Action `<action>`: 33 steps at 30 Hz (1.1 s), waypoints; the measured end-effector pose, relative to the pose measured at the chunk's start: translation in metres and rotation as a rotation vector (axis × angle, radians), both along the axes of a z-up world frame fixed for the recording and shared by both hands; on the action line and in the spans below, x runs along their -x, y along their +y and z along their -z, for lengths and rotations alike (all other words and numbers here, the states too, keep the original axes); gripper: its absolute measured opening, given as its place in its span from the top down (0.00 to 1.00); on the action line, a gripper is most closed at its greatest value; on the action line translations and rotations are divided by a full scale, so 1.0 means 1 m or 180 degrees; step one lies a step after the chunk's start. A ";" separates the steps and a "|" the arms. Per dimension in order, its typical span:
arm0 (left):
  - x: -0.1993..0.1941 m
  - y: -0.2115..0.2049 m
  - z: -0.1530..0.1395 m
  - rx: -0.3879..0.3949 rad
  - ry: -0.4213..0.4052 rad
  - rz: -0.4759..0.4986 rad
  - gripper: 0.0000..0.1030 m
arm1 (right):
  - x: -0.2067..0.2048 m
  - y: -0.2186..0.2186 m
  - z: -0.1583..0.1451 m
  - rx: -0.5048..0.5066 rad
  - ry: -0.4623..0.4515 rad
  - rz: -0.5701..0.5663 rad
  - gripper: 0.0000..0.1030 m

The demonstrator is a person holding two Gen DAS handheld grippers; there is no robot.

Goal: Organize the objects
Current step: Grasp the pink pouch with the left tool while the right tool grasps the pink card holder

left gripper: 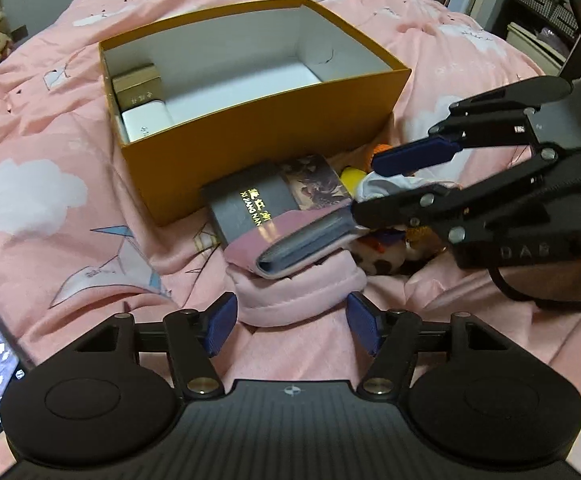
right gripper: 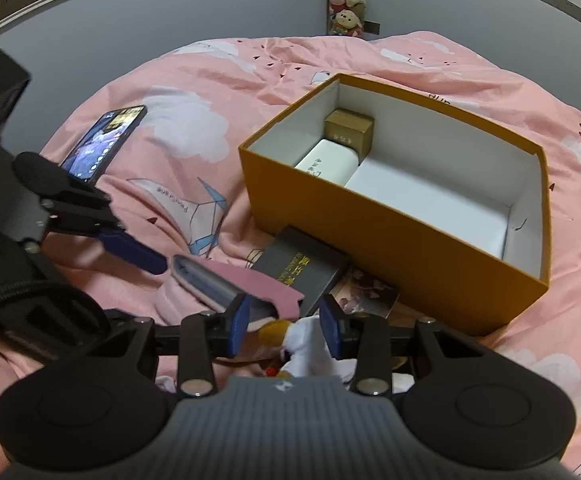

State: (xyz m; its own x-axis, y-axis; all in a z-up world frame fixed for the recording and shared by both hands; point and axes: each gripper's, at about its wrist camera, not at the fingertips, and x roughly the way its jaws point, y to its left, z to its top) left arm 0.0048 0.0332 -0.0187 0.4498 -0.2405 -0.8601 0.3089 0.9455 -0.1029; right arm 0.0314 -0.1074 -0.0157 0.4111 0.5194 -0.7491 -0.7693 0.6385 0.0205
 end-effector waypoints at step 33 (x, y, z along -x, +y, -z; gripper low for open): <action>-0.047 0.026 0.018 0.0376 -0.0023 -0.0328 0.35 | -0.053 0.003 0.010 -0.0173 0.0293 0.0480 0.74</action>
